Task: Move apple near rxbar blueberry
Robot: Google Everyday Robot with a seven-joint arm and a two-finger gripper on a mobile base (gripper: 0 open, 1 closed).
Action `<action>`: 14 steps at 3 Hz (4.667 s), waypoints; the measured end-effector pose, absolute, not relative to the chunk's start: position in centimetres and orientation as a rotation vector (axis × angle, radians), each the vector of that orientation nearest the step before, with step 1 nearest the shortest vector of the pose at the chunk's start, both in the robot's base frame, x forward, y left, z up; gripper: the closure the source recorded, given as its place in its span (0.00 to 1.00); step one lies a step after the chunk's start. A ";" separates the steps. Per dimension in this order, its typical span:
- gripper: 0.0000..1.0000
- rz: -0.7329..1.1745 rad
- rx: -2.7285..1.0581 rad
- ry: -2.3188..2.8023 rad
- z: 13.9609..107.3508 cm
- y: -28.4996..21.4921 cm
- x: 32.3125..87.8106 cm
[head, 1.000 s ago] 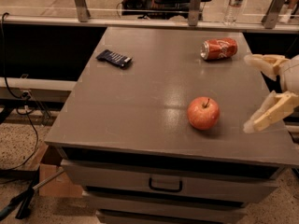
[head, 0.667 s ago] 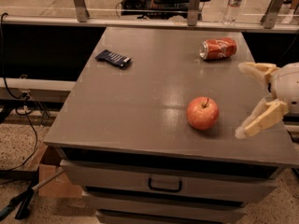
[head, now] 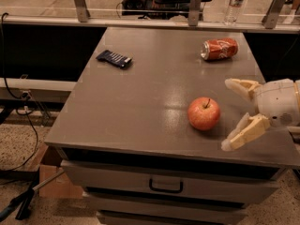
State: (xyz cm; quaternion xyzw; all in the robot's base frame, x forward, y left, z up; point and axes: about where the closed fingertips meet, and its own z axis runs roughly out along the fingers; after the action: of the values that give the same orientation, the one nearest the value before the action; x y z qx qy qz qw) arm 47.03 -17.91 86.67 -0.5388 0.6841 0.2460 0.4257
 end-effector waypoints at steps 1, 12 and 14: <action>0.00 0.688 -1.324 1.703 85.1 -16.6 47.4; 0.60 0.692 -1.191 1.803 83.5 2.0 70.8; 0.13 0.693 -1.191 1.804 83.9 2.0 70.8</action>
Offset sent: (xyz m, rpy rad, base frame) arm 0.0162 0.0423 -0.0324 0.0808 0.0979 0.0320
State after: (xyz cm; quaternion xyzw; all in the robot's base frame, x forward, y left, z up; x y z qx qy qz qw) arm 70.80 1.97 83.91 -0.4756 0.7205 0.2766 0.4221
